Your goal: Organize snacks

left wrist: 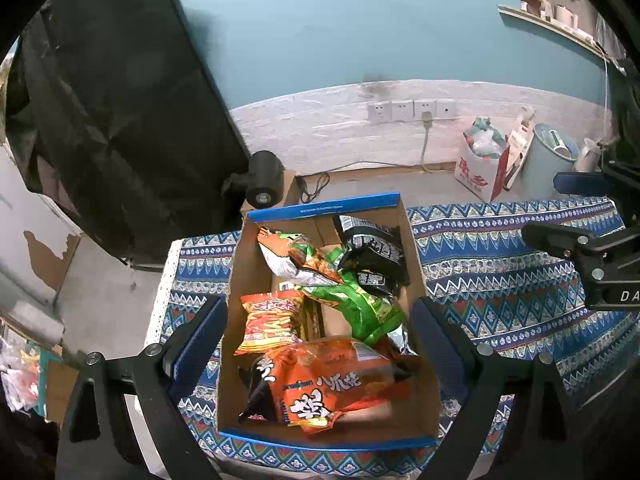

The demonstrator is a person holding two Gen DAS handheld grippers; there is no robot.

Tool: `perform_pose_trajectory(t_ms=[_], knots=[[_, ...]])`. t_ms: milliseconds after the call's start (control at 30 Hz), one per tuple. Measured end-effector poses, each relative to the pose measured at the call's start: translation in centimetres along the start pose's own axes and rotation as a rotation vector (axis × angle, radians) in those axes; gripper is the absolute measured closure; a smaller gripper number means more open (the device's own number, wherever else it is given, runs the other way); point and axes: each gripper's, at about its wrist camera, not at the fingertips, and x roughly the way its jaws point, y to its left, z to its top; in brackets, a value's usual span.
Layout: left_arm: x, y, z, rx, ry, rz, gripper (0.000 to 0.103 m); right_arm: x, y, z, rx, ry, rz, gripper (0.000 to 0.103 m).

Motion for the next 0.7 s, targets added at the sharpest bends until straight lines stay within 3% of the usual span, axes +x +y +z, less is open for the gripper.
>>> perform_pose_trajectory(t_ms=[700], knots=[[0.27, -0.23, -0.07, 0.003, 0.02, -0.014, 0.009, 0.02, 0.11, -0.06, -0.004, 0.003, -0.002, 0.024]])
